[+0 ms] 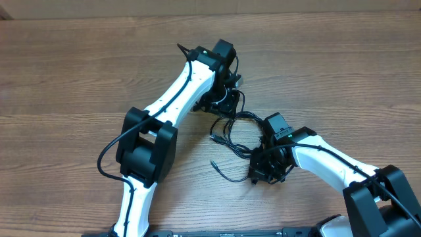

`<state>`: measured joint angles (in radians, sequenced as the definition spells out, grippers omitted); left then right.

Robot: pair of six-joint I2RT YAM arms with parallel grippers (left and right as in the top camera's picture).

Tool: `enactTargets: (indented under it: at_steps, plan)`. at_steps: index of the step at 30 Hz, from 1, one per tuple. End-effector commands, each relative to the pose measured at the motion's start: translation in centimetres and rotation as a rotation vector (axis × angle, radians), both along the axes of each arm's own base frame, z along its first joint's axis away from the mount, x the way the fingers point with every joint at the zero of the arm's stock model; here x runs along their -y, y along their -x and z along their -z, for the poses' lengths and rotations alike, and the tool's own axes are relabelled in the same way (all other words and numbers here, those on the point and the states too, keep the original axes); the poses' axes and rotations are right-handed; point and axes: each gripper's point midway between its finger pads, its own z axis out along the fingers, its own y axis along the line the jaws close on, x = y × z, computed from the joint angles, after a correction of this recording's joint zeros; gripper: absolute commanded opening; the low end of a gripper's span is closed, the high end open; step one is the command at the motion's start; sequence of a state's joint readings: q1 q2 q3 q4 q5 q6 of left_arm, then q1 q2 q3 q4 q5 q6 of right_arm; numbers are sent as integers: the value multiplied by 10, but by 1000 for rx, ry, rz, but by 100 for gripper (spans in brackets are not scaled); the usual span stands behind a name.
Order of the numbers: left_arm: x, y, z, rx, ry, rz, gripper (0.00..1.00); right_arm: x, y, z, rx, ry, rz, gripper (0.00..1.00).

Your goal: Untangle cables

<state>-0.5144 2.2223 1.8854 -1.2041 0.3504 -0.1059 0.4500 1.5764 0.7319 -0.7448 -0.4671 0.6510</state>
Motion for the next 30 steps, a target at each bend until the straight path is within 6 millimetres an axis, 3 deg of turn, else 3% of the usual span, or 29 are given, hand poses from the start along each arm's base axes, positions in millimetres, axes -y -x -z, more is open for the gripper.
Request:
enactTargets:
  at_steps: [1,11,15,19,24,26,30]
  plan:
    - [2,5,11,-25,-17,5,41,-4,-8,-6,23,-9,1,4]
    - [-1,5,22,-38,-46,6,47,-18,-43,-43,153,-45,-96,4]
    - [-2,6,24,-41,-48,6,47,-9,-60,-44,218,31,-87,4]
    - [-7,8,28,-44,-74,4,47,-6,-62,-42,231,52,-84,4]
    - [-24,0,34,-19,-165,-61,46,-8,-67,-43,251,43,-80,20]
    - [-26,-1,33,-30,-151,-72,46,-12,-73,-45,278,30,-77,37]
    - [-40,-2,32,-60,-164,-101,49,-25,-87,-53,342,-40,-77,38]
